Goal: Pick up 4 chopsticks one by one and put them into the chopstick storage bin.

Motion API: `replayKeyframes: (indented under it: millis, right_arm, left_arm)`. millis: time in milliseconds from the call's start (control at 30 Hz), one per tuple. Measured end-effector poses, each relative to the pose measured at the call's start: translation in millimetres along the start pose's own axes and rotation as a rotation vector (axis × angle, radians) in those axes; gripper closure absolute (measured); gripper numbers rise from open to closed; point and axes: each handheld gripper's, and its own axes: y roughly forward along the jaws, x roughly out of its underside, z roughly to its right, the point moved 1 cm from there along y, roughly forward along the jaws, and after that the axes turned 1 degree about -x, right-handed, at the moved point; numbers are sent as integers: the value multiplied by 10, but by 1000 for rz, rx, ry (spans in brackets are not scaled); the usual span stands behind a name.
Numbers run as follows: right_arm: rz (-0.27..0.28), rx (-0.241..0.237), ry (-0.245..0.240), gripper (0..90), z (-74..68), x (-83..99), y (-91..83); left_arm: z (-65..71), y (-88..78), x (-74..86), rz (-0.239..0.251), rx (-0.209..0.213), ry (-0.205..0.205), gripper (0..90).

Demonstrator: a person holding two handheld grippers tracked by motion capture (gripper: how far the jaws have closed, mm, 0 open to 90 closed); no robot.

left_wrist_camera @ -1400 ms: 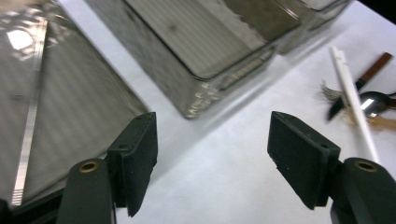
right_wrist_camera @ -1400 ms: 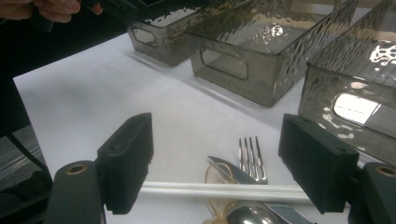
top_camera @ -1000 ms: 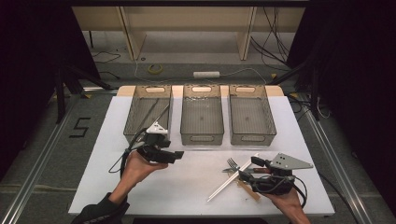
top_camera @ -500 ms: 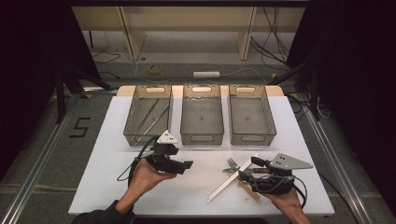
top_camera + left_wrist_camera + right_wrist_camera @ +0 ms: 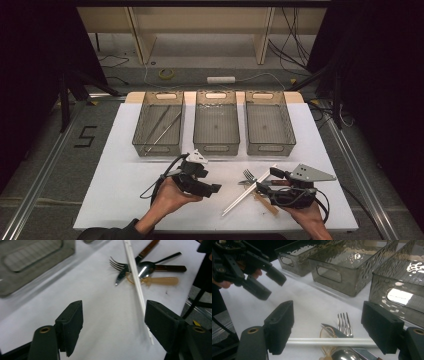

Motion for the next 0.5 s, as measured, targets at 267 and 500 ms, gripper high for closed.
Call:
replayKeyframes:
  millis: [267,500]
  right_arm:
    - [-2,2,2,274,6,3,2]
    - [-1,3,1,274,2,3,-2]
  left_arm:
    - [125,194,4,-49,50,37,395]
    - [220,357,6,-91,103,52,464]
